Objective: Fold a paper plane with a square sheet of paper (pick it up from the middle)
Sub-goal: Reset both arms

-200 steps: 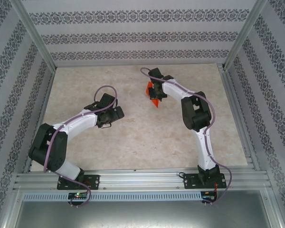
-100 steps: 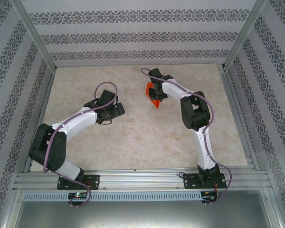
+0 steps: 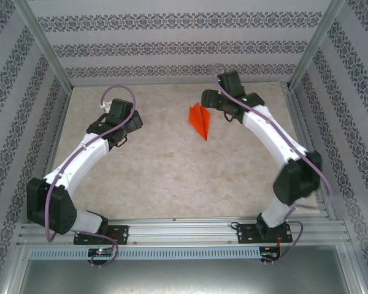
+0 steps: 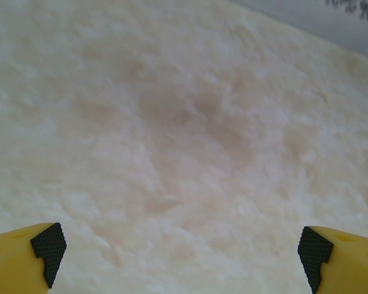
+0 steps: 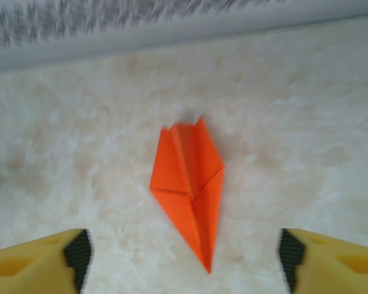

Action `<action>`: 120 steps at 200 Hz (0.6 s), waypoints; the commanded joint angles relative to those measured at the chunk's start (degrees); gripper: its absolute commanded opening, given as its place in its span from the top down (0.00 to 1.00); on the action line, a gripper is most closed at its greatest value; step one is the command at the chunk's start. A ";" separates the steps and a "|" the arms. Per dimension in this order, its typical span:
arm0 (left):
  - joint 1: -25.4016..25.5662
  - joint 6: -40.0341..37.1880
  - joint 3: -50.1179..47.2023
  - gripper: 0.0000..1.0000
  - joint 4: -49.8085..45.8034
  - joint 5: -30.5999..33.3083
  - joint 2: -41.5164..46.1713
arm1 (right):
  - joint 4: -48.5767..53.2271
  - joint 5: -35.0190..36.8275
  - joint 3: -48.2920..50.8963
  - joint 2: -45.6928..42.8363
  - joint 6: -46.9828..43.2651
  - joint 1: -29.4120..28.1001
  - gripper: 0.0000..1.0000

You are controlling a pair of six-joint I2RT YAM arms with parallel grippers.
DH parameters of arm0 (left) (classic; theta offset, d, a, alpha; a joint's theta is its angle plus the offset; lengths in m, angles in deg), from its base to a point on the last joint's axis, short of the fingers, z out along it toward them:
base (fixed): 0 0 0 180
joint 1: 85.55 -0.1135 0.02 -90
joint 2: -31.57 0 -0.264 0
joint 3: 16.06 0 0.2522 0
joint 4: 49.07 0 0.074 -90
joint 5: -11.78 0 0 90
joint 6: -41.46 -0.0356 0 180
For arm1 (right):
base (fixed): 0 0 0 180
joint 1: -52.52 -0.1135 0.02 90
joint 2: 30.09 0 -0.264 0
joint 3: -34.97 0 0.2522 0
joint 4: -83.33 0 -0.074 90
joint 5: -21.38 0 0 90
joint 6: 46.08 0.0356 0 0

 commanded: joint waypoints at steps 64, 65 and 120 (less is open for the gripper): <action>-10.41 -16.67 -19.87 0.00 20.36 12.28 7.06 | -32.03 21.74 43.18 -20.69 -8.18 13.31 0.02; -10.54 -16.84 -20.03 0.00 20.60 12.03 6.96 | -32.64 21.94 43.66 -20.70 -8.45 13.32 0.02; -14.72 -25.99 -33.70 0.00 46.05 3.23 3.53 | -50.98 22.38 54.36 -12.57 -14.65 16.13 0.02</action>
